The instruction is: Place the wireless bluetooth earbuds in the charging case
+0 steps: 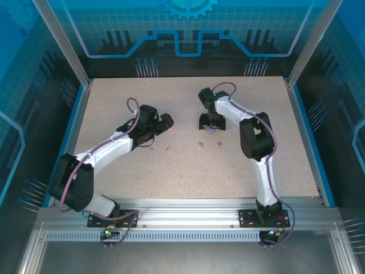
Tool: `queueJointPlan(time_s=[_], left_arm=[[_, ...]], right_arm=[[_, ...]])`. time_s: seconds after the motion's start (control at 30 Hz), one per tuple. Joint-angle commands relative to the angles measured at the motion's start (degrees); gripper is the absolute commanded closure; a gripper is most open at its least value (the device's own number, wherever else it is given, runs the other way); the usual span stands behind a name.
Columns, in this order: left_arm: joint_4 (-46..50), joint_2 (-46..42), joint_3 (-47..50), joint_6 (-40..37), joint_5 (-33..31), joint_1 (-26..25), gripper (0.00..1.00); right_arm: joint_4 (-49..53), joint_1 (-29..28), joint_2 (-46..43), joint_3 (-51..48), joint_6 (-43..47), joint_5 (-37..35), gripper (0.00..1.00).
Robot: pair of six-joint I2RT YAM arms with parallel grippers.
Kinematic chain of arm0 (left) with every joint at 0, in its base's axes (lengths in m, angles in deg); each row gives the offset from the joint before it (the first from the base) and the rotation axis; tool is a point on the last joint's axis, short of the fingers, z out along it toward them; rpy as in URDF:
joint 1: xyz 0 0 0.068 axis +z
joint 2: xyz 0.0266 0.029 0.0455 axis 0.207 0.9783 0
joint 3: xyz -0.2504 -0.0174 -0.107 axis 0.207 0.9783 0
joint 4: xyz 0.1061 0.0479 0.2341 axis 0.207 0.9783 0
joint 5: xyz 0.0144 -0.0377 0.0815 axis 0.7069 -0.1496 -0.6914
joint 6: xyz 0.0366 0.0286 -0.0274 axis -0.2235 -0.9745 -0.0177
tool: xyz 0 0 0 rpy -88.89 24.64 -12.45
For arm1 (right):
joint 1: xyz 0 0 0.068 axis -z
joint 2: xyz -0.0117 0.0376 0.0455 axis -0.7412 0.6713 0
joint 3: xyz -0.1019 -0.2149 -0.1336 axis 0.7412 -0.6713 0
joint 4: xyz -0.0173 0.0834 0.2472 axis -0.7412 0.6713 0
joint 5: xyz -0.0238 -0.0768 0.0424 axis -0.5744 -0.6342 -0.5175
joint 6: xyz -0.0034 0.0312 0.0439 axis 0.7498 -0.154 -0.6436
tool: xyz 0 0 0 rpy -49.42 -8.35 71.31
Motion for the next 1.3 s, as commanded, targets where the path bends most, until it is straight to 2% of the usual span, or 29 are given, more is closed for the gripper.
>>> queueJointPlan(time_s=[0.0, 0.37, 0.6, 1.03, 1.13, 1.27], left_arm=[[0.96, 0.9, -1.84, 0.31, -0.53, -0.74, 0.01], [1.5, 0.27, -1.79, 0.13, -1.46, -1.0, 0.01], [0.8, 0.59, -1.87, 0.18, -1.02, -1.01, 0.01], [0.48, 1.95, -2.18, 0.13, 0.29, -1.12, 0.01], [-1.71, 2.62, -1.44, 0.14, 1.45, -1.12, 0.01], [-10.56, 2.47, 2.37, 0.05, 5.57, -1.34, 0.01]], right_arm=[[2.23, -0.96, 1.61, 1.5, -1.43, -1.08, 0.25], [1.73, -1.08, 2.6, 1.4, -1.71, -0.86, 0.33], [2.2, -1.0, 3.64, 3.03, -1.31, -1.21, 0.34], [2.0, -1.06, 4.18, 3.35, -0.52, -0.56, 0.51], [0.45, -1.09, 0.23, 1.61, -1.33, 0.49, 0.51], [-1.38, -1.09, -3.55, 0.29, -2.7, 3.14, 0.52]])
